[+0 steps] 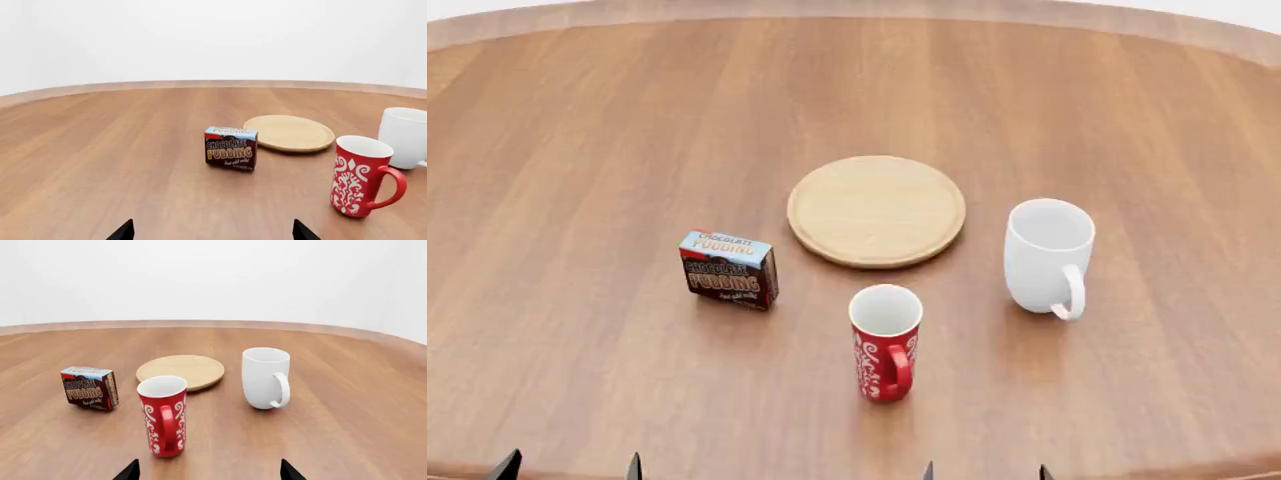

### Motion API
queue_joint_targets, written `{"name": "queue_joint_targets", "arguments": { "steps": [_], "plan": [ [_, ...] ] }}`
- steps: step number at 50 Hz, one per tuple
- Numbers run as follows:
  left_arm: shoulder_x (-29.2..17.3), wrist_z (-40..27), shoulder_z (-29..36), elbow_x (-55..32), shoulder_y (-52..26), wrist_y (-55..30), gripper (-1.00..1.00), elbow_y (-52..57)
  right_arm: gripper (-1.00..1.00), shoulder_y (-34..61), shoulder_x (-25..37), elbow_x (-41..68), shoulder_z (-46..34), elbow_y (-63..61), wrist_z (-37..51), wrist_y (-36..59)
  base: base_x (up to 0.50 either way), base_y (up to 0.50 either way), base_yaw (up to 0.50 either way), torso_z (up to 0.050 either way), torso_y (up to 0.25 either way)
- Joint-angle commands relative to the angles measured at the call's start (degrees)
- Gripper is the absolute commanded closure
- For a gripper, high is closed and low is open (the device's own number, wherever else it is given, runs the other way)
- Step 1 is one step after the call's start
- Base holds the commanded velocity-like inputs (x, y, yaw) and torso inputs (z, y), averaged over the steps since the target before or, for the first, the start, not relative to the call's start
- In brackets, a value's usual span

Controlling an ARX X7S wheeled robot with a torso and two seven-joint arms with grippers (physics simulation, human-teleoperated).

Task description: Put the chocolate pudding to the left of the plate.

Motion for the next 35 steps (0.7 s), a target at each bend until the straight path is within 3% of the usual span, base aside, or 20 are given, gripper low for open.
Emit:
{"name": "queue_joint_targets", "arguments": {
  "steps": [1,3,19,35],
  "plan": [
    [-1.5,-1.8,1.8,-1.5,-0.2,0.5,-1.0,-0.7,-1.0,0.2,1.5,1.5,-1.9,0.6,1.8,-0.4,0.0,0.0,0.0,0.0,0.0],
    [-2.1,-2.1,2.0,-1.8,-0.1,0.8,-1.0,-0.7,-1.0,0.5,2.0,5.8,-2.2,2.7,-1.7,0.6,0.0,0.0,0.0,0.0,0.0],
    [-3.8,-4.3,3.8,-3.1,0.4,1.2,-1.0,0.3,-1.0,-1.0,3.4,3.5,-3.9,-2.8,5.1,2.6,0.0,0.0,0.0,0.0,0.0],
    [-5.1,-5.3,5.5,-4.1,0.8,0.7,-1.0,2.0,-1.0,-1.5,4.7,3.8,-6.4,-3.9,6.4,3.6,0.0,0.18,0.0,0.0,0.0]
  ]
}}
